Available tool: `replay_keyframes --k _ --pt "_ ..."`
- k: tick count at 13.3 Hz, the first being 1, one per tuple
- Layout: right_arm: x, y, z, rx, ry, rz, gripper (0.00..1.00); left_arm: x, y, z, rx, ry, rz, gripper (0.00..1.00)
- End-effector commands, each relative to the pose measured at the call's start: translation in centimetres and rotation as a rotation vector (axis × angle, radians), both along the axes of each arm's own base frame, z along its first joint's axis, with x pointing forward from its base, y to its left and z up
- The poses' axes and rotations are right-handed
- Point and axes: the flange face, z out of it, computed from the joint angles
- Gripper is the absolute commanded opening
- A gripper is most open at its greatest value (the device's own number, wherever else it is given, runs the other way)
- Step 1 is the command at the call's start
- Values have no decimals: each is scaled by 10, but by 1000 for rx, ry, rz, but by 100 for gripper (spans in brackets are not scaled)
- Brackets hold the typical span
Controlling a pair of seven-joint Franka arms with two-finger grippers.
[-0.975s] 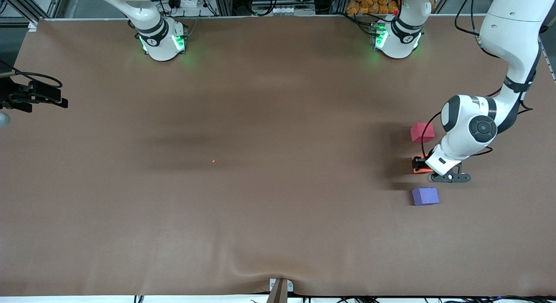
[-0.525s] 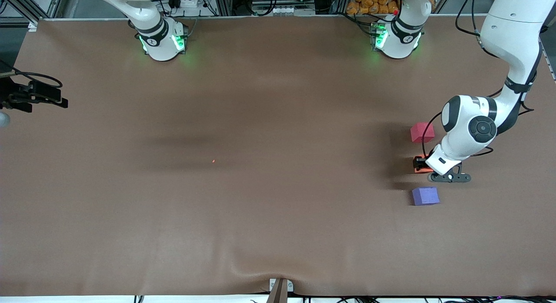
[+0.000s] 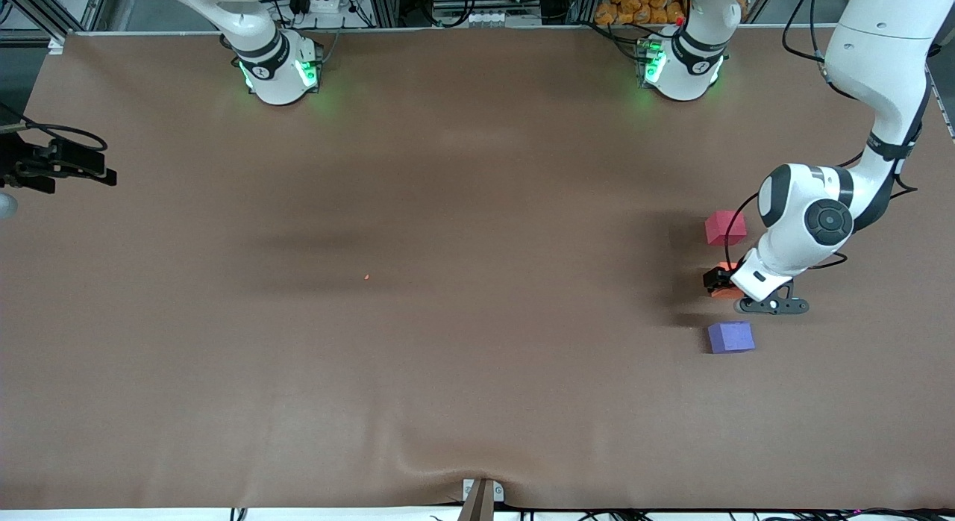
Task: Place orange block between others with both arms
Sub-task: 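Lower the orange cube between the pink and purple cubes, open the left gripper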
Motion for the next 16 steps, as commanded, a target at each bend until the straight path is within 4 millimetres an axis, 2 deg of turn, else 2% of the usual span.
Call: replay_keyframes --k 1,8,9,12,16 --pt "-5 0 8 5 -4 -6 100 0 -11 30 22 -29 -6 100" --pt "-5 -1 8 5 -4 -9 100 14 -34 151 69 -90 -18 100" --pt "-5 -1 8 5 -4 -9 100 17 -37 176 55 -81 9 100" --pt "-5 -1 8 5 -4 -9 100 26 -34 243 11 -2 73 100" --pt "-5 0 8 5 -4 -8 100 27 -31 317 -17 57 109 100"
